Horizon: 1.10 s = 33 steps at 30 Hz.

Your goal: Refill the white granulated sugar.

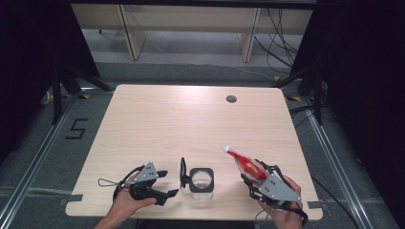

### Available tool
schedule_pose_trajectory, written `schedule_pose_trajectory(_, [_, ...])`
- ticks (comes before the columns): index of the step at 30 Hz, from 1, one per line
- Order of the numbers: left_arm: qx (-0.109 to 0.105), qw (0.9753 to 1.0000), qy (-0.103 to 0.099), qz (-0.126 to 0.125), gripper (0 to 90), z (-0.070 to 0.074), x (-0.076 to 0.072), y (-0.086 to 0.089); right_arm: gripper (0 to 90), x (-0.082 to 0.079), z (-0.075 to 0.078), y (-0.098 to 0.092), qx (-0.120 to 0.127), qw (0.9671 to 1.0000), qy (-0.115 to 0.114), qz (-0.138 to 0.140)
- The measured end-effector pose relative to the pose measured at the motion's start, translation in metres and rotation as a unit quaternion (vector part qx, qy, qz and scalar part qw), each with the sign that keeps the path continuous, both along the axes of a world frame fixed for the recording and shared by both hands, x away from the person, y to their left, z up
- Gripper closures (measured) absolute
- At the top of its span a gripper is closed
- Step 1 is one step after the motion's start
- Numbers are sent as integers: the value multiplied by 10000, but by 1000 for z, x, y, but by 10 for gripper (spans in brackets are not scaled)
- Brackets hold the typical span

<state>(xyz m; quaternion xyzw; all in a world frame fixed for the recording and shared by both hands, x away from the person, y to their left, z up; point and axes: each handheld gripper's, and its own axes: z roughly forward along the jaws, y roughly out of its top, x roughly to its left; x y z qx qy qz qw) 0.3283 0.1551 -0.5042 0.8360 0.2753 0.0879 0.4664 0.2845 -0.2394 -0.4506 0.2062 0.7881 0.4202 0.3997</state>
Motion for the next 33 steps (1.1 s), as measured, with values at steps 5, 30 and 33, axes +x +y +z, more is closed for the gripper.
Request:
schedule_pose_trajectory(5, [-104, 9999, 53, 43, 198, 0, -1, -1, 392, -8, 3, 5, -297, 9995, -53, -13])
schedule_pose_trajectory(30, [-119, 9999, 24, 62, 200, -1, -1, -1, 396, -39, -6, 31, -3296, 9359, -1241, 25])
schedule_pose_trajectory(33, [-177, 9998, 50, 85, 200, -1, -2, -2, 397, -41, -11, 34, -3384, 9329, -1233, -54])
